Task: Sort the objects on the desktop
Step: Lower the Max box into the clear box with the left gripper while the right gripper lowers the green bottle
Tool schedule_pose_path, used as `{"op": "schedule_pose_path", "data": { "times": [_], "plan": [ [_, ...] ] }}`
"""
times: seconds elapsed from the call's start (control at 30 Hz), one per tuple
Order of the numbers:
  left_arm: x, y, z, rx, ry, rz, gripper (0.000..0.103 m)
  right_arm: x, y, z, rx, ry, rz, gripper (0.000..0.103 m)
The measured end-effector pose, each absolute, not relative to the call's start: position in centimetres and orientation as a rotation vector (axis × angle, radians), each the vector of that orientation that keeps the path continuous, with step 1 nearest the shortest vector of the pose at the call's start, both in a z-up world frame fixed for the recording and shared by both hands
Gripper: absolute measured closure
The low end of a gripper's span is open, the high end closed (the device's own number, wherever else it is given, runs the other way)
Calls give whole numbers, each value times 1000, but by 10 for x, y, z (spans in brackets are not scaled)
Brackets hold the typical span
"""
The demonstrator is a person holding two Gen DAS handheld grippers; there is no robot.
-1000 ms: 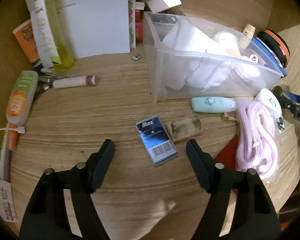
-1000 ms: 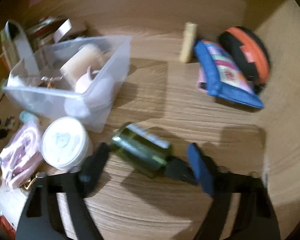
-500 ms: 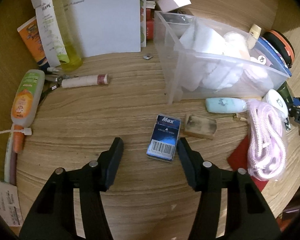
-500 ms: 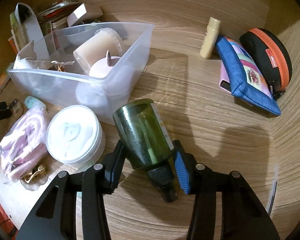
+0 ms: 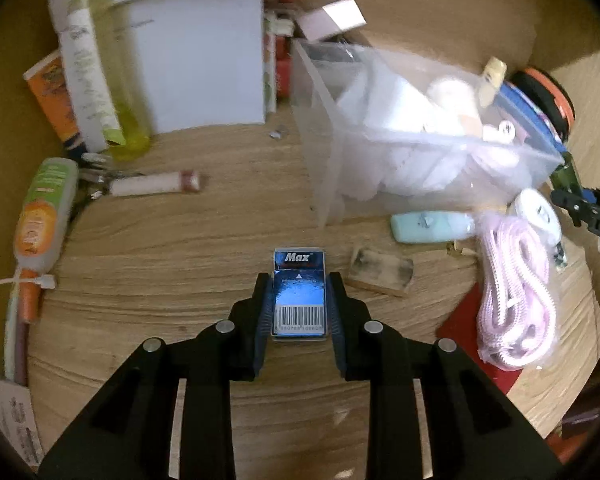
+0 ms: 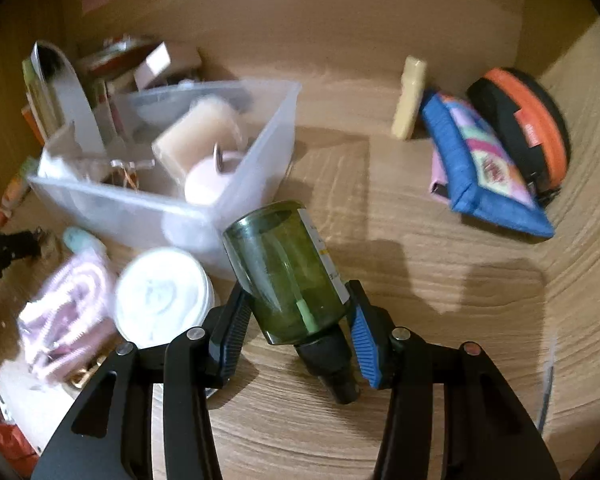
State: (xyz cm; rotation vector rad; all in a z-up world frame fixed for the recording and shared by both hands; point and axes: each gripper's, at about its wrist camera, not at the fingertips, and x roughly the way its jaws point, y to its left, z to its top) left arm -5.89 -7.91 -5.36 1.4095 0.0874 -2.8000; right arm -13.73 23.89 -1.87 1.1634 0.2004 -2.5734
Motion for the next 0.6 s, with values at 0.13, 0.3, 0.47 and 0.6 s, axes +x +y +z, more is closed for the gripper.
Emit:
{"op": "schedule_pose_path", "data": {
  "times": [0.13, 0.3, 0.47, 0.6],
  "plan": [
    [-48, -81, -34, 1333, 126, -2834, 77, -127, 242, 1, 1090, 167, -2613, 59],
    [-37, -74, -6, 1224, 127, -2904, 76, -117, 243, 21, 1010, 119, -2621, 59],
    [-36, -63, 18, 1118, 106, -2977, 76, -118, 234, 31, 967, 137, -2613, 59],
    [-43, -58, 28, 1080, 103, -3013, 77, -125, 226, 31, 962, 126, -2599, 59]
  ]
}}
